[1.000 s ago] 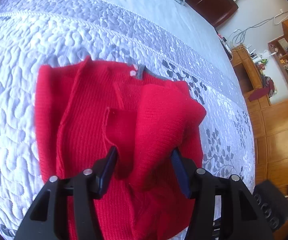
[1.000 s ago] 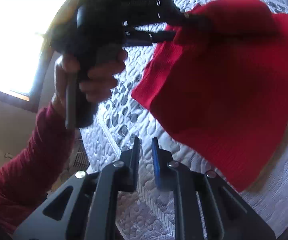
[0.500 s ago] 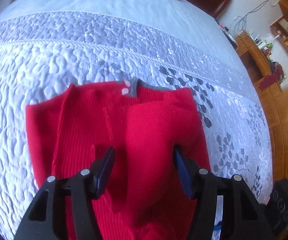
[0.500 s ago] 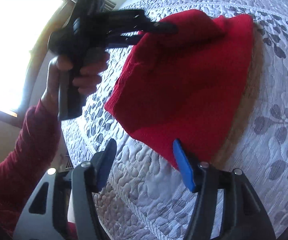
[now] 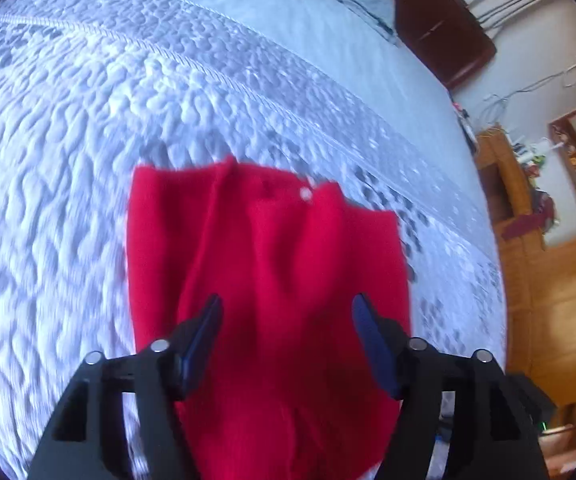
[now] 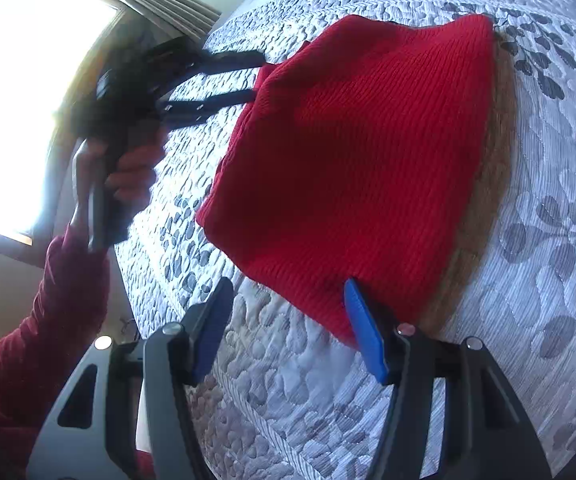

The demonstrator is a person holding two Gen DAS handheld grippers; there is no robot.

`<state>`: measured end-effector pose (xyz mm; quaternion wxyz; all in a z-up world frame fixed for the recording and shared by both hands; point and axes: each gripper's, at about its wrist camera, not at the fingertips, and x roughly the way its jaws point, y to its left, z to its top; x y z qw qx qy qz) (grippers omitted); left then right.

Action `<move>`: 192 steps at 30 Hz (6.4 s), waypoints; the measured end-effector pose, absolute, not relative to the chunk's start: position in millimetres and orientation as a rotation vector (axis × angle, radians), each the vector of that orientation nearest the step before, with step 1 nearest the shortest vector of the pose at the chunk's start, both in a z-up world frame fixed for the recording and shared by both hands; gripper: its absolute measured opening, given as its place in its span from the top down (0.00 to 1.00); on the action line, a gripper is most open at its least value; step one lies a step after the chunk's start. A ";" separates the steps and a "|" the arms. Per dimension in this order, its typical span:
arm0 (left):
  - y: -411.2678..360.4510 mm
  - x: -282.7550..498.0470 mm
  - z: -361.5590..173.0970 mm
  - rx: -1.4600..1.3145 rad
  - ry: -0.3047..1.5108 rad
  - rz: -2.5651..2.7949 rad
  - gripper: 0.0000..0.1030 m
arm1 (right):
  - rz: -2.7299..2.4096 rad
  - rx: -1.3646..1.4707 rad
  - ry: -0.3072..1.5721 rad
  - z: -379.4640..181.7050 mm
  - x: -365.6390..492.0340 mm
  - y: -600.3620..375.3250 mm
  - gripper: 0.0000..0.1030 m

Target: Fold small clothes

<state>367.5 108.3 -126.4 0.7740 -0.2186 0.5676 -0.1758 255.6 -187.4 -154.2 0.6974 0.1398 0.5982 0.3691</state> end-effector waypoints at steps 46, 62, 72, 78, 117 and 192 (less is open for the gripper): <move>141.8 292.6 -115.2 -0.668 1.239 -0.549 0.93 | 0.643 0.476 1.320 -152.9 238.4 -260.6 0.37; 194.1 282.4 -187.1 -0.767 1.300 -0.464 0.92 | 0.708 0.542 1.446 -180.6 268.1 -184.1 0.22; 165.8 280.5 -176.3 -0.671 1.310 -0.433 0.91 | 0.756 0.592 1.445 -184.7 270.6 -182.6 0.86; 107.6 265.8 -164.7 -0.421 1.342 -0.445 0.89 | 0.634 0.426 1.469 -164.2 250.3 -202.0 0.88; 84.9 414.7 -132.4 -0.111 1.122 -0.244 0.94 | 0.524 0.333 1.387 -154.3 314.6 -218.4 0.42; 129.4 353.8 -206.2 -0.815 1.311 -0.477 0.68 | 0.695 0.633 1.409 -202.8 373.1 -210.7 0.62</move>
